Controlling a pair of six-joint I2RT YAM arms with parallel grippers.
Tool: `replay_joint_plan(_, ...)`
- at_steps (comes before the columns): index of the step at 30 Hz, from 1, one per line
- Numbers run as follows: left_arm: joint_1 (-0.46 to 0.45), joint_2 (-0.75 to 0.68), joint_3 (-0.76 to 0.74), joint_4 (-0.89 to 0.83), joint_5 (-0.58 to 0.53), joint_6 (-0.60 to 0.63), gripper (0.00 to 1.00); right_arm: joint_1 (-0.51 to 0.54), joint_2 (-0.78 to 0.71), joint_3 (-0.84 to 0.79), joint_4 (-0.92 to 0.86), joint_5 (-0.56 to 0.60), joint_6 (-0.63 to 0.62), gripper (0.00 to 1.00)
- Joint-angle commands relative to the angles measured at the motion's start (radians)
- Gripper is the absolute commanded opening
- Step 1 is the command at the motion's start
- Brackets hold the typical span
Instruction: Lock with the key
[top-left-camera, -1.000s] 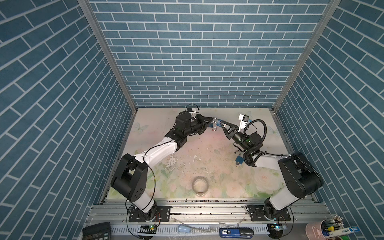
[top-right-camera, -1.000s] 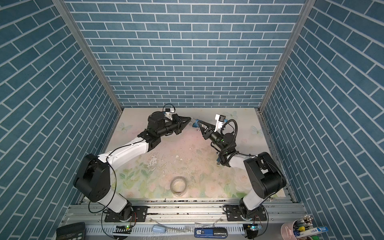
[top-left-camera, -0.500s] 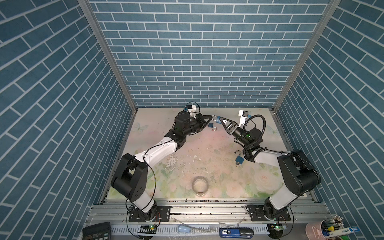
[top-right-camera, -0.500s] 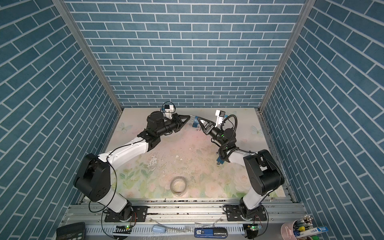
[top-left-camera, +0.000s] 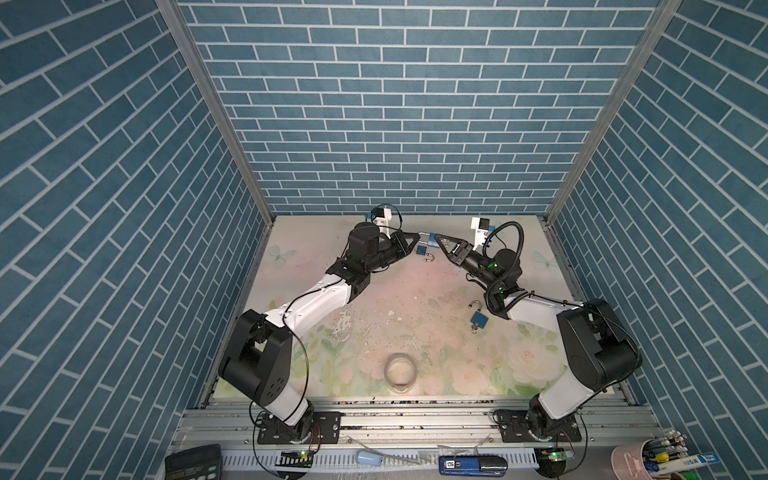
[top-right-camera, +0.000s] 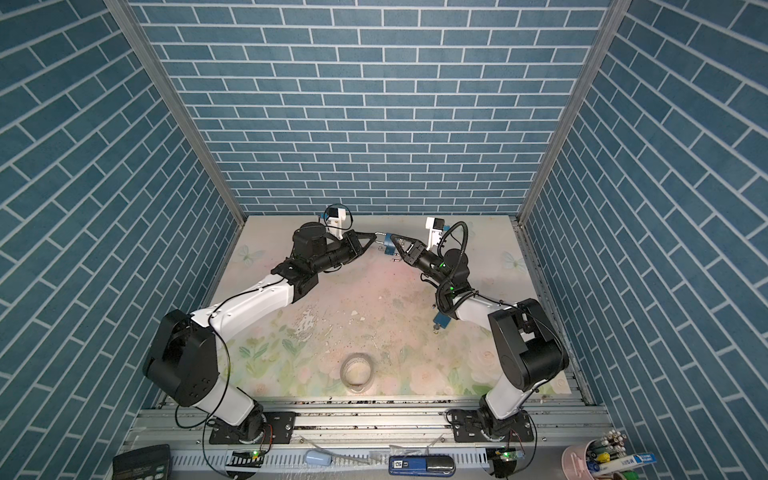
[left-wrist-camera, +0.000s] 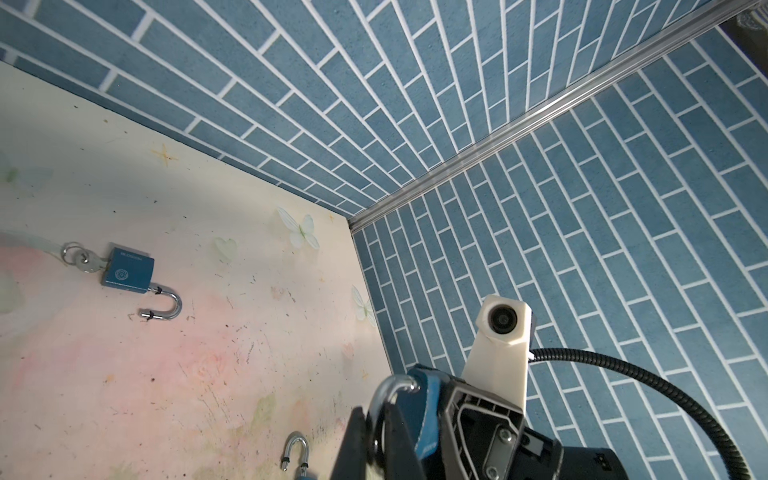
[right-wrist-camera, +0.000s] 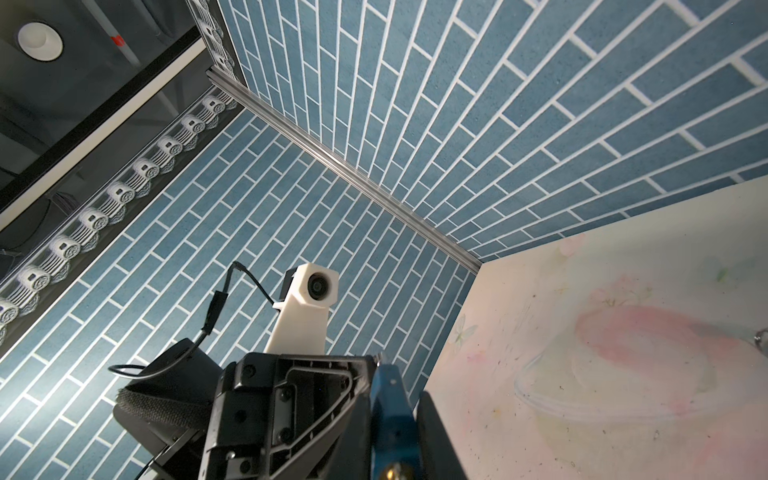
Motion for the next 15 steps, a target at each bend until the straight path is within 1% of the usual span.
replay_joint_plan(1, -0.044, -0.048, 0.001, 0.006, 0.126, 0.068, 0.0, -0.004, -0.009, 0.049, -0.104, 0.049, 0.013, 0.0)
replay_joint_plan(7, -0.044, -0.034, -0.009, 0.071, 0.171, -0.003, 0.0, 0.009, -0.002, 0.056, -0.126, 0.037, -0.047, 0.0)
replay_joint_plan(10, -0.044, -0.01, -0.002, 0.115, 0.21, -0.063, 0.0, 0.022, 0.023, 0.062, -0.073, 0.008, -0.055, 0.0)
replay_joint_plan(12, -0.046, 0.005, 0.005, 0.126, 0.226, -0.092, 0.0, 0.033, 0.029, 0.074, -0.113, 0.003, -0.089, 0.0)
replay_joint_plan(15, -0.051, 0.007, 0.008, 0.112, 0.225, -0.08, 0.0, 0.038, 0.048, 0.08, -0.091, -0.01, -0.086, 0.0)
